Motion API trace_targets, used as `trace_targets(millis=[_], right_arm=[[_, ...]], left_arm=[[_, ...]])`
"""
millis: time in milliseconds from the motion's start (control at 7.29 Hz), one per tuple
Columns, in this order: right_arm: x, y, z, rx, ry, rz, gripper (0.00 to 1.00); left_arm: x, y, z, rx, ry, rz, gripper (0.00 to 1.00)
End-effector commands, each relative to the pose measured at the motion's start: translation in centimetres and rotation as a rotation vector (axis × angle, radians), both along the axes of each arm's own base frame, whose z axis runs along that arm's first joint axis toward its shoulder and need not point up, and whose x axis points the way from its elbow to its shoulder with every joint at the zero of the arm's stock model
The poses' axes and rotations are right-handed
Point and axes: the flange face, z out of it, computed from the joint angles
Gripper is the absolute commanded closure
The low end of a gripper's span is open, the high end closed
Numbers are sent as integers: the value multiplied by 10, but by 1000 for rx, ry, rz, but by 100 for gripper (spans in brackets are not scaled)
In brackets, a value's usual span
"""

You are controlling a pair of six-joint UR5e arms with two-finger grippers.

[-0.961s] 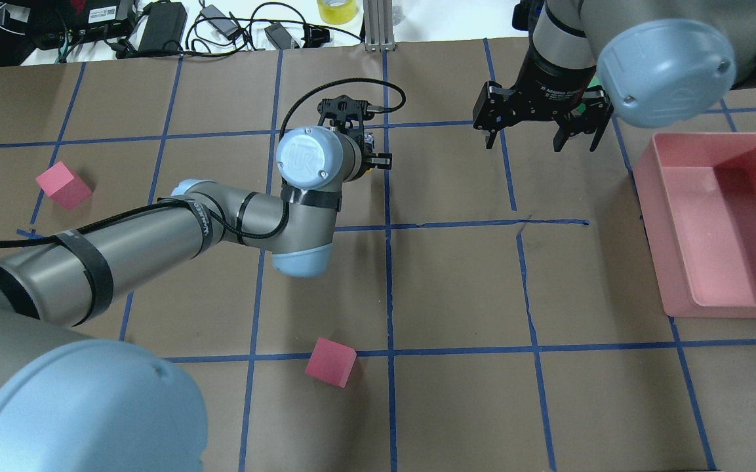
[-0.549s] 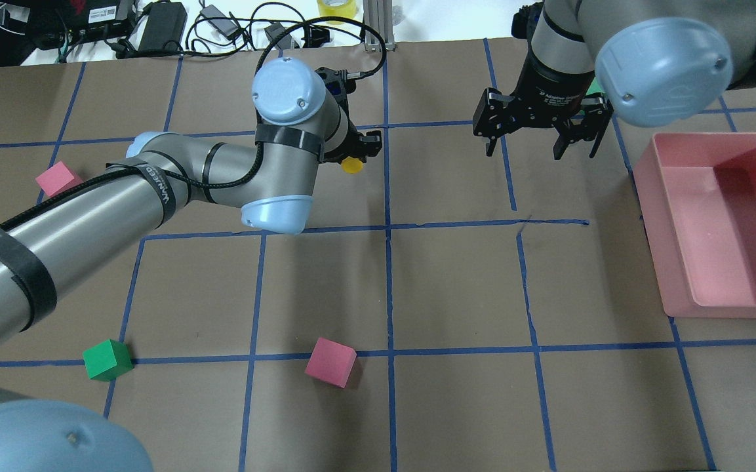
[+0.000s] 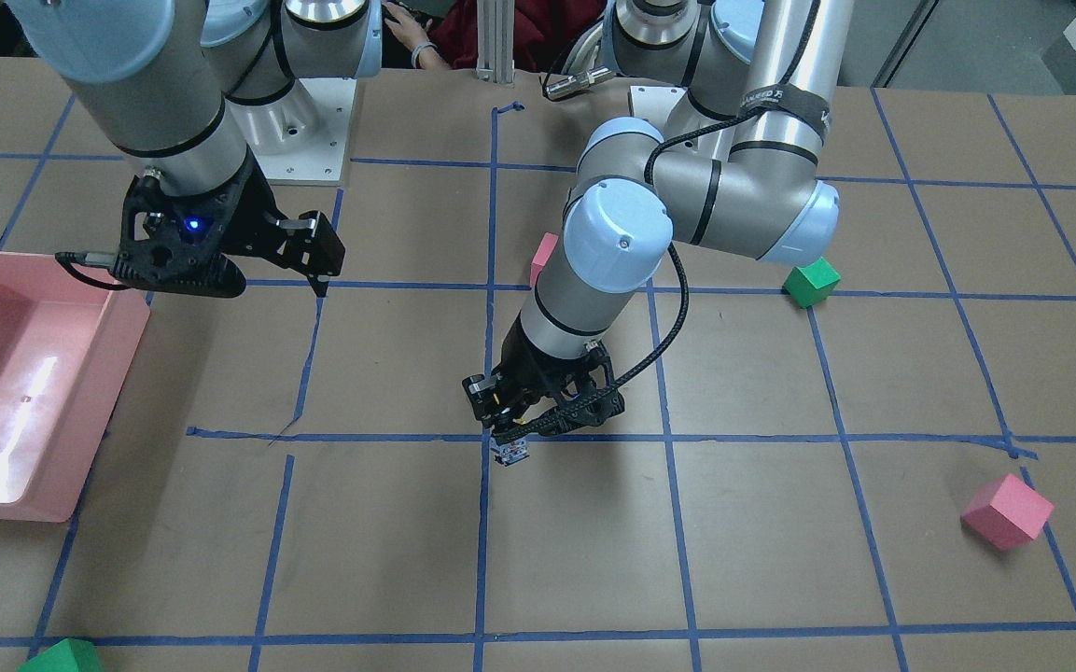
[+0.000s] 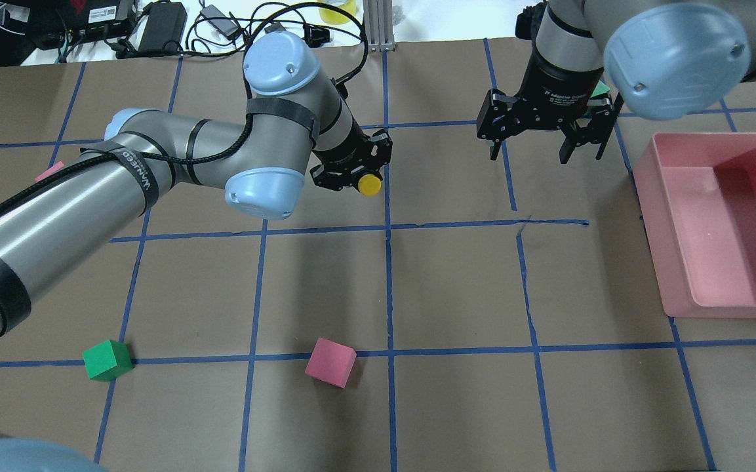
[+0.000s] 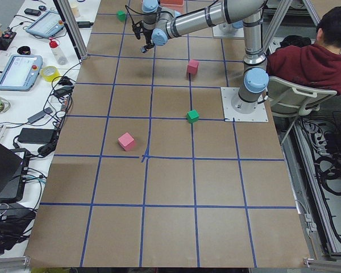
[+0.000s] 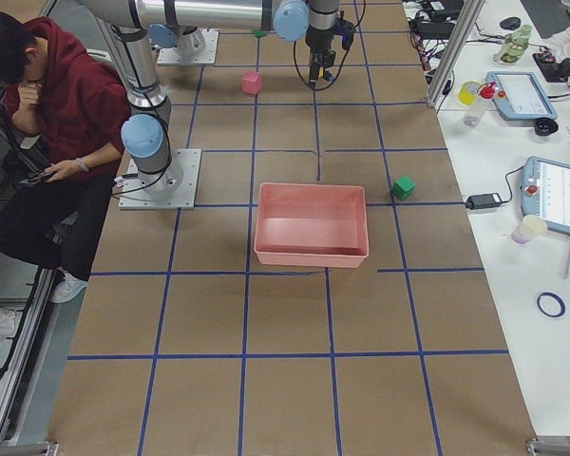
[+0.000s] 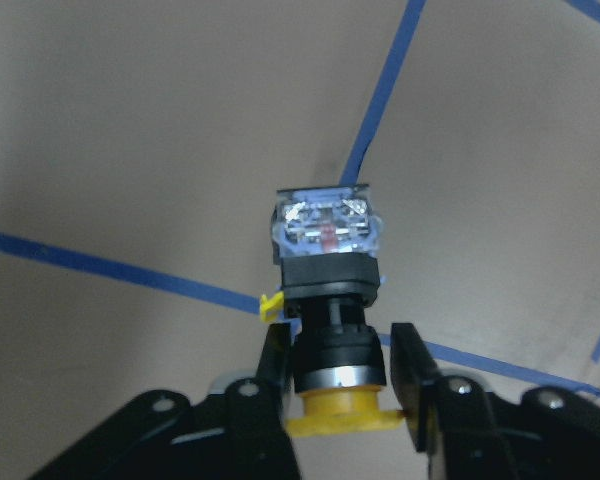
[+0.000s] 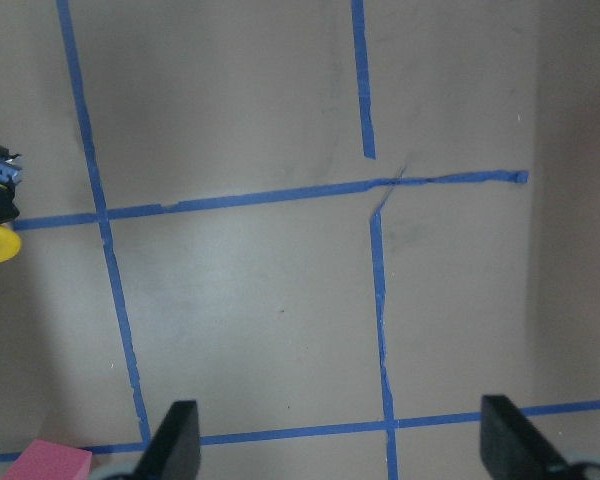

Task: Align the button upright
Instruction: 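Rotate the held button with the left gripper to point its cap upward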

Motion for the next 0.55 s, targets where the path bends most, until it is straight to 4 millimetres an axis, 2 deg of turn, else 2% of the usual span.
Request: trace_targets(millis=[0, 137, 275, 412], right_arm=[[-7, 22, 12, 28, 62, 18, 0], [-7, 22, 12, 30, 53, 16, 0], [-6, 23, 15, 24, 50, 18, 0], [-6, 25, 17, 20, 49, 17, 0]], left_arm=[[-9, 6, -5, 170, 114, 173, 100], [-7, 9, -10, 306, 183, 251, 100], [-2, 3, -10, 415, 284, 375, 100], [8, -6, -19, 514, 363, 450, 100]])
